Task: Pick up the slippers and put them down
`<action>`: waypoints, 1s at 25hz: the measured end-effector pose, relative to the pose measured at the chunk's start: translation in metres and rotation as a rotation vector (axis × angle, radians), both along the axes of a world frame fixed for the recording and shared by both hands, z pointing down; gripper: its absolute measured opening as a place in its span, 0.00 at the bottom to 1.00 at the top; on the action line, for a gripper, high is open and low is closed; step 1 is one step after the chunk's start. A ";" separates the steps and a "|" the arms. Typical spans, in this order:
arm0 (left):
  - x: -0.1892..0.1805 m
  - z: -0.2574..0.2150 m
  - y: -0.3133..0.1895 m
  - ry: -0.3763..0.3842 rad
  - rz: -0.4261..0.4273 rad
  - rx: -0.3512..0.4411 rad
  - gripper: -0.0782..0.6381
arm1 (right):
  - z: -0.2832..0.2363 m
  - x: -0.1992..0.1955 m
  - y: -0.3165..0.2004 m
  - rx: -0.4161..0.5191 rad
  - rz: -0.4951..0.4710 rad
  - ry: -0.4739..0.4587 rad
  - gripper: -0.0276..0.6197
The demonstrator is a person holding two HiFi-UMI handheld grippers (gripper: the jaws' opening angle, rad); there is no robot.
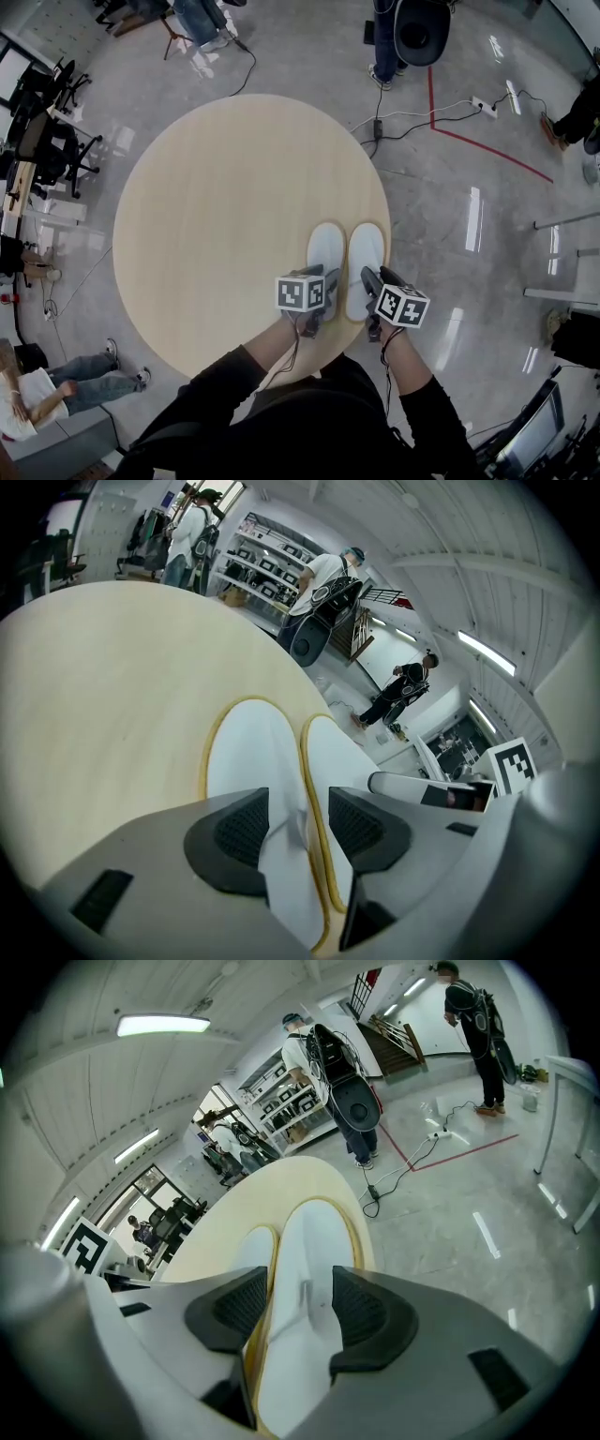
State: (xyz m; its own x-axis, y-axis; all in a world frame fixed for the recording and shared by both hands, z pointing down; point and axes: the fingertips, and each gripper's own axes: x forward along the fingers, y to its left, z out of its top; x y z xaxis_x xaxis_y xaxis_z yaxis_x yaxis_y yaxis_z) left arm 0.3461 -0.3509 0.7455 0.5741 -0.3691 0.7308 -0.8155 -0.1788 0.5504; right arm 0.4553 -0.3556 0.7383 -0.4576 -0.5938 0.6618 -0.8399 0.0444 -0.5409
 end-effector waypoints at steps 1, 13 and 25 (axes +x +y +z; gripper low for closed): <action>0.001 -0.004 0.003 0.013 -0.004 -0.003 0.38 | -0.004 0.002 0.003 0.009 0.012 -0.002 0.36; -0.010 -0.046 0.057 0.106 -0.074 0.009 0.37 | -0.055 0.016 0.046 0.121 0.037 0.001 0.36; 0.006 -0.159 0.115 0.260 0.004 0.271 0.14 | -0.150 -0.027 0.106 0.251 -0.087 -0.199 0.07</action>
State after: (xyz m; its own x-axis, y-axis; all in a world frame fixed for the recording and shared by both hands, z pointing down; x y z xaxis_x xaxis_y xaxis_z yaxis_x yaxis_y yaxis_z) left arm 0.3524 -0.2355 0.5869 0.7296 -0.5265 0.4363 -0.6537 -0.3498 0.6711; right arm 0.4286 -0.2495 0.5881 -0.6196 -0.6799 0.3923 -0.7060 0.2642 -0.6571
